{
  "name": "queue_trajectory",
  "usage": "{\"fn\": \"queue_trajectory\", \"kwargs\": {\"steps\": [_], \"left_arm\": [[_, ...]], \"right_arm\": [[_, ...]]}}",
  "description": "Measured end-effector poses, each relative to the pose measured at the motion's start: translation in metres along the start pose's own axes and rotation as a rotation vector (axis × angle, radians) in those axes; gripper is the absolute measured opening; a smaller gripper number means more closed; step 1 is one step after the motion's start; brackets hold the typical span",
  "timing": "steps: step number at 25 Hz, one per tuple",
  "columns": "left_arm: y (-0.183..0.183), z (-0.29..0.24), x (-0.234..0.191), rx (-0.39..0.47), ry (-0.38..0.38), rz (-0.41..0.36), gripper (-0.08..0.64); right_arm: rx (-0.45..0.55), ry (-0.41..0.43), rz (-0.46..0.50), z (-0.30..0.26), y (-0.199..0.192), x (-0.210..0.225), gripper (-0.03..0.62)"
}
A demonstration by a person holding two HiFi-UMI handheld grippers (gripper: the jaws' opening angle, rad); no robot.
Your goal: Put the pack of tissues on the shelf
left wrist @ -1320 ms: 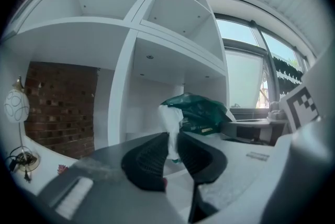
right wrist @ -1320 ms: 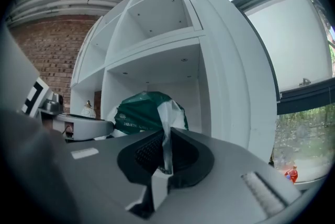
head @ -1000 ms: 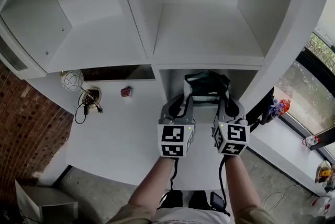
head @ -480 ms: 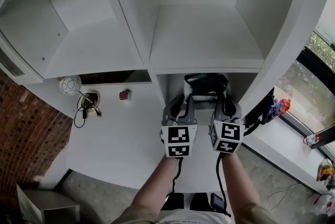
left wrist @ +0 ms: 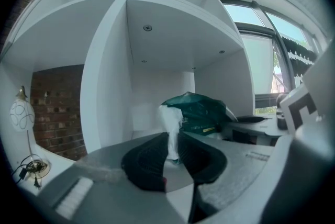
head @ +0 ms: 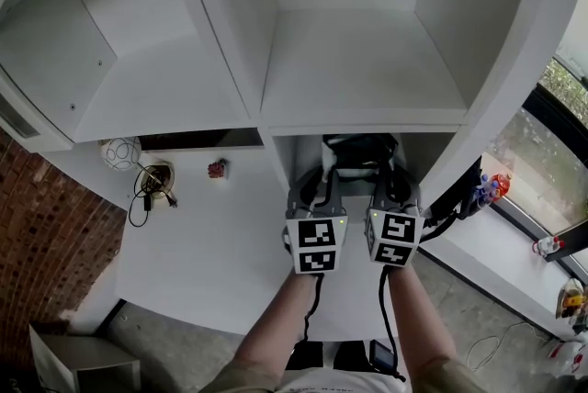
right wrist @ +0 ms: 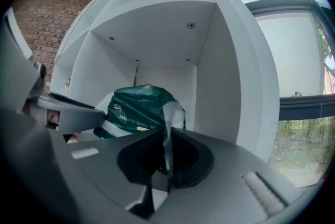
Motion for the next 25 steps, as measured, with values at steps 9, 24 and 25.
{"fn": "queue_trajectory", "kwargs": {"steps": [9, 24, 25], "left_arm": [[-0.0018, -0.0099, -0.0038, -0.052, 0.011, -0.028, 0.077], [-0.0042, -0.0069, -0.004, -0.011, -0.077, 0.027, 0.189], [-0.0039, -0.0069, -0.0035, -0.009, -0.089, 0.034, 0.208]], "right_arm": [[-0.034, -0.005, 0.036, -0.0074, -0.001, -0.0025, 0.006], [0.014, 0.033, -0.044, -0.0051, -0.0042, -0.004, 0.108], [0.015, 0.041, -0.046, -0.0051, -0.0043, -0.0044, 0.121]]}}
Point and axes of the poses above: the fingertips, and each gripper's own axes: z backward along the fingers, x to its right, y out of its top, the point moved 10 cm from there along z, backward along the fingers
